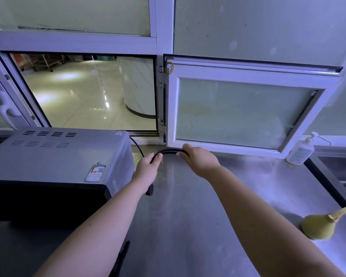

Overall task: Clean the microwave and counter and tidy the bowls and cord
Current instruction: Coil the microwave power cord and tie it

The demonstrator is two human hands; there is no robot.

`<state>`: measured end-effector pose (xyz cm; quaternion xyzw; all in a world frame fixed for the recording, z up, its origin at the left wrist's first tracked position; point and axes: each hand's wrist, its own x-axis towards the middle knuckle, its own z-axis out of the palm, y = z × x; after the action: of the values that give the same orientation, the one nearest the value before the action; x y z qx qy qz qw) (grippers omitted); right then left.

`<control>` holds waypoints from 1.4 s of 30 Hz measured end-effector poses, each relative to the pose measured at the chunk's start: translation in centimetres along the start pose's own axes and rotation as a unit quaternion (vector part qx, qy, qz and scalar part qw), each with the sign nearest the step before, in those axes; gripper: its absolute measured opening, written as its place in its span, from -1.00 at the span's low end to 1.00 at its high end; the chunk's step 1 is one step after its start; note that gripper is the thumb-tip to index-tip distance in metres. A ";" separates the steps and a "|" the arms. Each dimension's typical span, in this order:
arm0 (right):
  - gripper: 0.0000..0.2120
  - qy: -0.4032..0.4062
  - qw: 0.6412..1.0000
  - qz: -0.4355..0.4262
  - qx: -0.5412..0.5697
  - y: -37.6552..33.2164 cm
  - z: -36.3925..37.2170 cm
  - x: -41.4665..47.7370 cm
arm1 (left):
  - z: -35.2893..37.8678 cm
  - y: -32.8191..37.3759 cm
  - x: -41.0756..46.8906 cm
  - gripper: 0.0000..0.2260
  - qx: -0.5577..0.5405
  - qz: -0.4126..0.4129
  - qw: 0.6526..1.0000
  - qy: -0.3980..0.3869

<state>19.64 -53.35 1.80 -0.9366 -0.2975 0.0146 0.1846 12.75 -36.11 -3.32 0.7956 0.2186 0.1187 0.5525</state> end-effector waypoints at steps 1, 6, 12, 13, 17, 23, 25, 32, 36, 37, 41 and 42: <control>-0.66 0.018 0.999 0.005 0.028 0.1 0.2 0.0 | 0.1 0.4 0.0 -0.70 -0.046 -0.015 0.999 -0.012; -0.64 0.107 0.945 0.080 0.299 -0.7 1.6 0.1 | 0.3 1.8 -0.4 -0.70 -0.268 -0.065 0.954 -0.117; -0.69 0.101 0.828 0.149 0.531 -3.0 3.3 -0.3 | 1.2 2.4 -0.6 -0.67 -0.393 -0.098 0.903 -0.145; -0.69 0.100 0.810 0.155 0.557 -3.1 3.6 -0.3 | 1.3 2.5 -0.7 -0.68 -0.386 -0.089 0.907 -0.145; -0.68 0.098 0.726 0.162 0.661 -2.7 4.1 0.0 | 1.5 2.9 -1.2 -0.65 -0.189 -0.014 0.975 -0.118; -0.62 0.060 0.678 0.145 0.718 -2.8 4.4 -0.6 | 2.2 2.2 -1.7 -0.57 -0.072 0.028 0.987 -0.138; -0.63 0.066 0.681 0.159 0.712 -2.9 4.6 -0.8 | 2.3 2.4 -1.9 -0.52 -0.094 0.031 0.985 -0.144; -0.58 -0.015 0.572 0.172 0.802 -2.2 4.4 -1.1 | 2.0 1.7 -1.8 -0.25 -0.044 0.039 0.975 -0.215; -0.66 -0.070 0.622 0.138 0.767 -2.2 3.9 -1.1 | 1.4 2.1 -1.5 -0.28 -0.016 0.038 0.977 -0.210; -0.65 -0.084 0.645 0.133 0.748 -2.0 3.6 -1.0 | 1.1 2.2 -1.5 -0.28 -0.006 0.041 0.978 -0.206; -0.71 -0.126 0.788 0.110 0.593 -0.9 2.1 -1.0 | 0.1 2.3 -1.3 -0.36 0.031 0.048 0.981 -0.186; -0.74 -0.126 0.813 0.101 0.560 -0.8 1.6 -1.0 | -0.1 2.1 -1.2 -0.41 0.045 0.056 0.981 -0.181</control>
<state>18.18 -52.77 0.48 -0.6860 -0.1620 0.3151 0.6355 12.12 -37.20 -1.21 0.8388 0.0753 -0.0068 0.5391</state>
